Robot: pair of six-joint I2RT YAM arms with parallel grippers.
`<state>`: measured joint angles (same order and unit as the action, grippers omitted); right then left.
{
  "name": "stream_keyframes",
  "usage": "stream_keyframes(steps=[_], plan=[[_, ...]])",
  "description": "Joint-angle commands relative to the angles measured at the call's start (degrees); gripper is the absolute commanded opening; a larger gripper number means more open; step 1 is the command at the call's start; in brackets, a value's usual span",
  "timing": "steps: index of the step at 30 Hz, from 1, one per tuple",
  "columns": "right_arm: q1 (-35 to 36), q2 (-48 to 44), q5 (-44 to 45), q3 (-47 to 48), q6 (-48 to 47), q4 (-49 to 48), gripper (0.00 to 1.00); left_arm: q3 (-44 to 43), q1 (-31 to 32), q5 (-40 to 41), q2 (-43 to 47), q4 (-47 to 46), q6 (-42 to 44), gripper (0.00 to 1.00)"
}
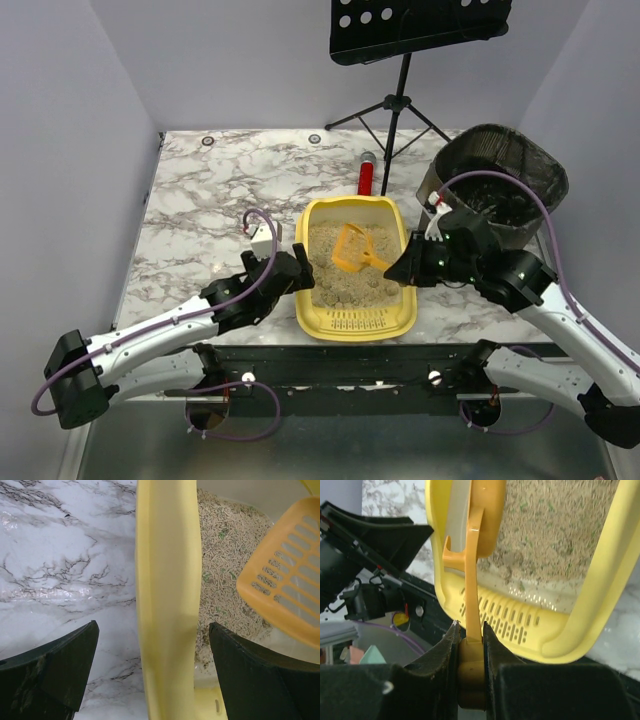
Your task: Clean the litter box
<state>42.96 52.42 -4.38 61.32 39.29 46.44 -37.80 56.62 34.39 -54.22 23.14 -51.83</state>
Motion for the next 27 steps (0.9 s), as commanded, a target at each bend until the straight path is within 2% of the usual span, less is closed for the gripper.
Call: stream_keyframes(steps=[1,6,14,23,27], plan=[[0.1,-0.9,-5.5,-0.2,5.3,11.4,0.01,-1.0,-0.3,-1.4,-1.1,-3.4,1.9,0.99],[0.1,-0.6,-11.6,-2.7,11.1,16.3,0.01,-0.7,-0.4,-2.0,-2.1,-5.7,2.2,0.99],[0.1,3.8,-9.9,-4.5,18.9,17.5,0.01,-0.8,-0.4,-2.4,-3.8,-8.1,0.8,0.99],[0.1,16.7,-9.2,-2.8,20.3,11.1,0.01,-1.5,-0.5,-1.5,-5.6,-8.2,0.2,0.99],[0.0,18.2,-7.8,-8.0,24.3,1.2,0.01,-1.3,-0.4,-1.9,-6.2,-8.5,-0.3,0.99]])
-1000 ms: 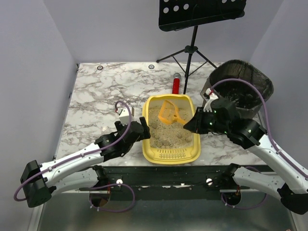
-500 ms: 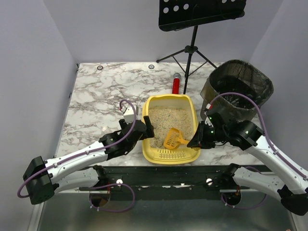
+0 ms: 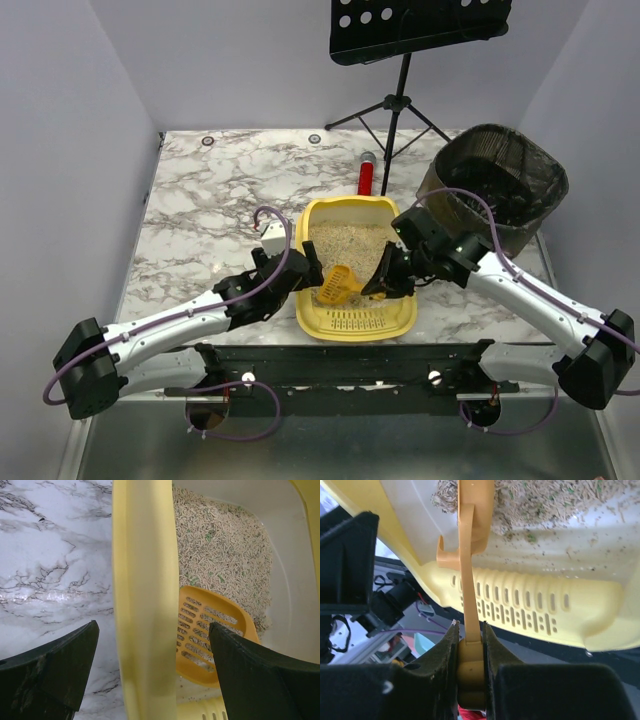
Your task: Clean the litter box
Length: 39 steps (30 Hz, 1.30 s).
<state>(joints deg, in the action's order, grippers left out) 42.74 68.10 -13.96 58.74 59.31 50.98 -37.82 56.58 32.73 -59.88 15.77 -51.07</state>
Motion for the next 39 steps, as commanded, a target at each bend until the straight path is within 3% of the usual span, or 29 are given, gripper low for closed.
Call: stream_keyframes(steps=[1,9,19,26,31,39], plan=[[0.2,2.4,2.0,-6.7,5.5,-5.8,0.01,-1.2,-0.4,-0.2,-0.7,-0.9,-1.1,0.99],[0.2,-2.0,13.6,-18.9,16.9,-28.6,0.01,-0.5,-0.5,-0.6,-0.8,0.5,-3.2,0.99],[0.6,-1.7,28.4,-23.2,22.3,-37.5,0.01,1.3,-0.8,-0.7,-0.6,-0.7,-4.0,0.99],[0.9,2.5,31.3,-25.4,21.3,-47.3,0.01,1.2,-0.9,-2.3,-2.9,-1.3,-4.3,0.99],[1.3,4.9,32.3,-30.3,19.4,-59.8,0.01,1.8,-0.9,-3.2,-3.4,-1.9,-4.4,0.99],[2.1,5.3,29.7,-35.6,14.9,-74.8,0.01,2.7,-0.9,-4.3,-2.3,-2.6,-5.2,0.99]])
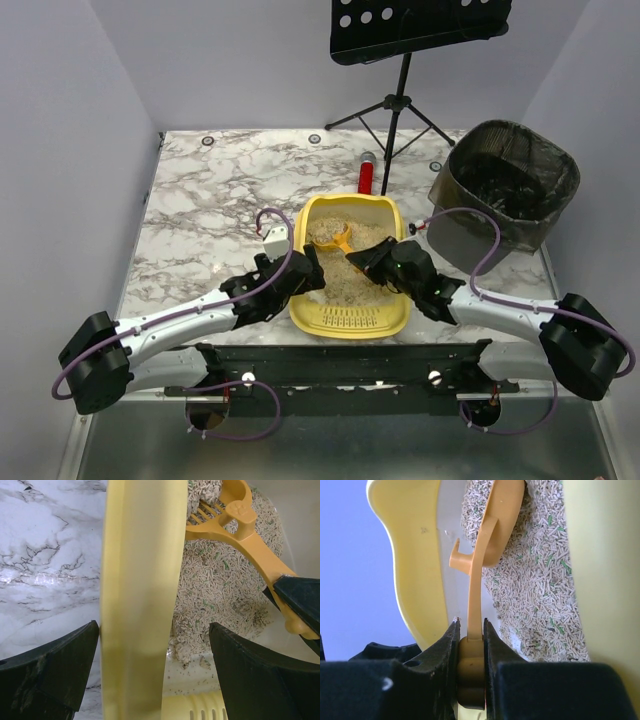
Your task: Clean the litter box
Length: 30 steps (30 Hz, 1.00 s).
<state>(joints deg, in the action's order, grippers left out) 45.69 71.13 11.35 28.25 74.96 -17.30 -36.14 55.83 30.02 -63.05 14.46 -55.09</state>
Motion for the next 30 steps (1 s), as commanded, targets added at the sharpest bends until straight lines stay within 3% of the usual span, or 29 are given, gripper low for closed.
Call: stream_keyframes(steps=[1,11,16,30], plan=[[-0.9,2.2,3.9,-5.4,-1.0,-6.6,0.01,0.9,-0.1,-1.6,1.2,-1.1,-1.2,0.99],[0.6,-2.9,6.0,-7.9,-1.4,-6.2,0.01,1.2,-0.2,1.7,8.9,2.2,-2.7,0.99],[0.8,-7.6,6.8,-8.4,-1.0,-1.2,0.01,-1.3,-0.2,4.3,11.5,6.5,-2.7,0.99],[0.8,-20.6,1.1,-9.6,-3.3,1.3,0.01,-1.3,-0.2,6.6,15.0,8.7,-2.6,0.99]])
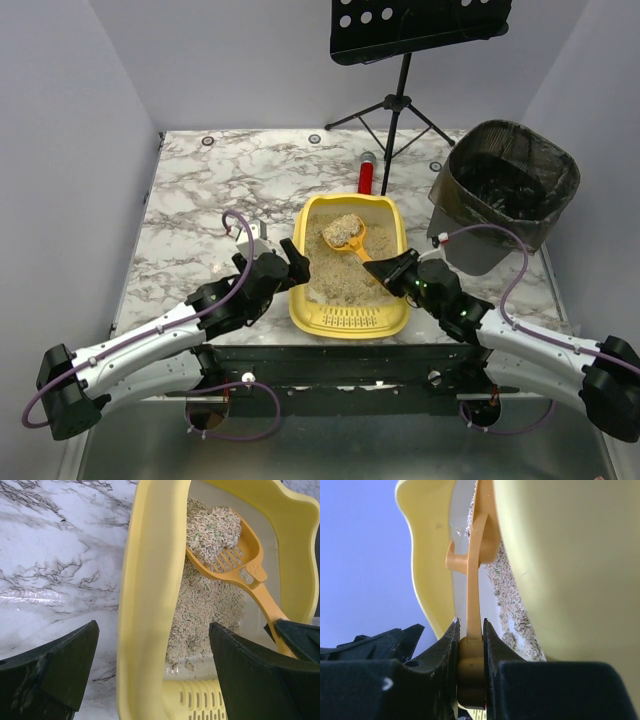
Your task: Clean the litter box
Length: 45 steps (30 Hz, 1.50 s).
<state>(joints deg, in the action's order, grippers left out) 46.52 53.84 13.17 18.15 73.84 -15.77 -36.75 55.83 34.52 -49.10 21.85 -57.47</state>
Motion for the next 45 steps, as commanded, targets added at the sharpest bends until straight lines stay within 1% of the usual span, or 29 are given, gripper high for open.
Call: stream_keyframes(steps=[1,4,13,18,24,28,29,30,32,37,41,43,45], plan=[[-0.1,-4.4,-1.1,0.6,-2.6,0.0,0.01,-0.3,-0.2,2.0,1.1,1.3,-0.2,0.99],[0.0,-6.6,-2.1,-0.3,-2.9,-0.8,0.01,0.2,-0.2,1.9,2.1,1.3,-0.1,0.99],[0.0,-17.3,-3.1,-6.6,-4.0,-6.5,0.01,2.1,-0.3,2.0,5.9,0.5,0.3,0.99],[0.0,-23.2,-4.6,-10.1,-2.3,-8.0,0.01,2.5,-0.4,2.0,6.2,0.0,0.3,0.99],[0.0,-29.5,-5.2,-14.7,-0.6,-13.1,0.01,3.4,-0.4,1.0,6.4,-1.8,0.7,0.99],[0.0,-31.1,-4.0,-17.6,1.6,-16.2,0.01,3.8,-0.5,0.4,6.3,-2.7,0.9,0.99],[0.0,-31.2,-3.6,-20.3,1.8,-18.3,0.01,4.0,-0.5,0.3,6.0,-2.9,0.9,0.99],[0.0,-31.2,-3.4,-21.2,2.7,-22.4,0.01,4.1,-0.5,0.1,5.9,-3.4,1.0,0.99],[0.0,-30.9,-3.4,-22.4,2.6,-24.9,0.01,4.4,-0.5,-0.1,5.5,-4.0,1.2,0.99],[0.0,-29.3,-2.6,-22.7,2.9,-24.9,0.01,4.8,-0.5,-1.1,4.3,-5.1,1.4,0.99],[0.0,-28.2,-3.0,-24.5,3.1,-29.4,0.01,4.6,-0.5,-1.3,3.4,-5.4,1.4,0.99],[0.0,-29.5,-2.5,-24.9,4.2,-26.7,0.01,4.5,-0.6,-1.4,3.3,-5.3,1.4,0.99],[0.1,-31.2,-1.2,-24.1,5.3,-20.7,0.01,4.8,-0.5,-1.4,3.2,-5.8,1.4,0.99]])
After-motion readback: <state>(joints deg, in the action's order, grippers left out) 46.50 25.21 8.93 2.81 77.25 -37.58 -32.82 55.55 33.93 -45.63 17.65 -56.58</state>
